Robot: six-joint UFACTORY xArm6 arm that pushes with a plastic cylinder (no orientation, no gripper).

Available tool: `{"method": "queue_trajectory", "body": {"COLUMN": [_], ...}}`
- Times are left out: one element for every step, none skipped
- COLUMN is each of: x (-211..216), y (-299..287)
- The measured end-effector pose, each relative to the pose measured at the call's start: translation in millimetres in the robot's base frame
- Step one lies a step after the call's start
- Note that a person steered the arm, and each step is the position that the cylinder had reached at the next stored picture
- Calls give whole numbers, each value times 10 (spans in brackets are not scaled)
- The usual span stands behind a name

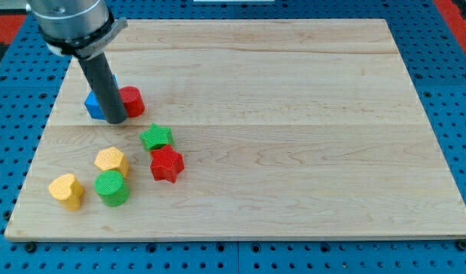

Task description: Slightly move the red circle to the right

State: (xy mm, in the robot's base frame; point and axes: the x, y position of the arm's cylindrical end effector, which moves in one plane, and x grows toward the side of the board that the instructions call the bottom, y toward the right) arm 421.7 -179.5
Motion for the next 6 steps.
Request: {"method": "queue_trajectory", "body": {"x": [-357,-676,-1000,-1069,-1060,-679], "y": [102,330,521,371,966,1279]}}
